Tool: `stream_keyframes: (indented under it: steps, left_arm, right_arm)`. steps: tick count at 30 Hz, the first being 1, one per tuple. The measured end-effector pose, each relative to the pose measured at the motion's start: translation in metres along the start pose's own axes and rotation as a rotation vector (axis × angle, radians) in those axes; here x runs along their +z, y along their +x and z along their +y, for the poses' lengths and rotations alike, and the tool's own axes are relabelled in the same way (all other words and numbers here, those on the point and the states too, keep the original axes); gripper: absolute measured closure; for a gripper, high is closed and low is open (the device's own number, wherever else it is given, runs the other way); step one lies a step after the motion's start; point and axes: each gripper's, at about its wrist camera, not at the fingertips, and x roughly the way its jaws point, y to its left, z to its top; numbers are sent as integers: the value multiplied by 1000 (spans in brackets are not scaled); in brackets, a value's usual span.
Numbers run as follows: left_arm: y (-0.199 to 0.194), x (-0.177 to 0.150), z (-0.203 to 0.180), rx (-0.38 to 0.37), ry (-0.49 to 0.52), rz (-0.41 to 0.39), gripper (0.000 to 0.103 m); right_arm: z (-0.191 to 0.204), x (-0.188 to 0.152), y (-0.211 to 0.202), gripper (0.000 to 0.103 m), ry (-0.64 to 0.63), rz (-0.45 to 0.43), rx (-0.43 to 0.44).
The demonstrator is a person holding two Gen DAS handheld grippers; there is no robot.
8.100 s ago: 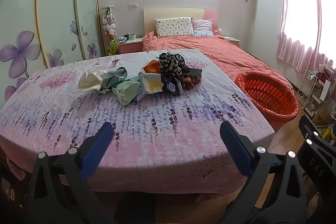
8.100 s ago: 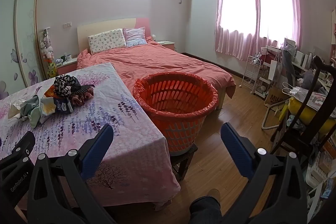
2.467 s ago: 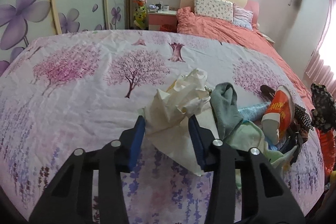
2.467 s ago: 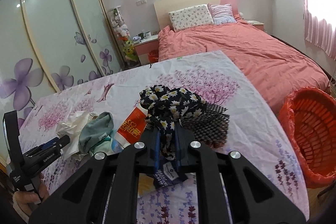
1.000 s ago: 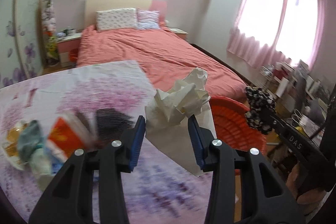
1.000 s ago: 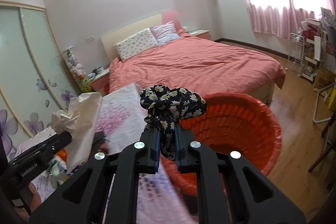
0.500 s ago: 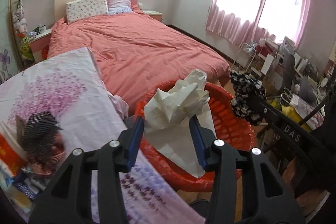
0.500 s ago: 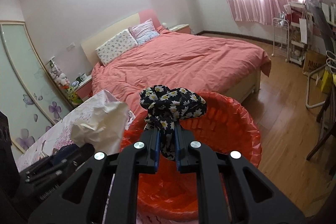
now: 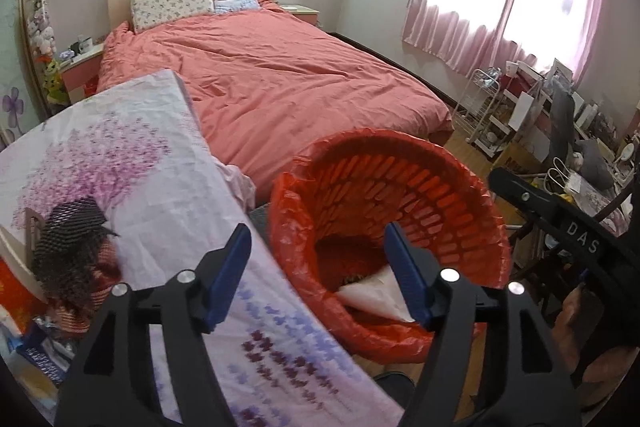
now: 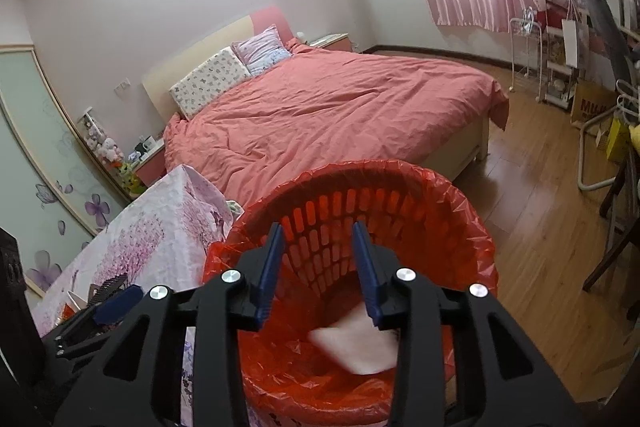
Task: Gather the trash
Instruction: 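Carry both items to the orange basket and open both tools to drop them, then grasp the black mesh item with the right tool while the left tool grasps the snack wrapper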
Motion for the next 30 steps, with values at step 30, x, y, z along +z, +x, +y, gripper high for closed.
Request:
stream_keyframes:
  steps: [30]
  left_arm:
    - [-164, -83, 216, 420, -252, -137, 23]
  right_arm:
    - [156, -58, -18, 59, -315, 85, 156]
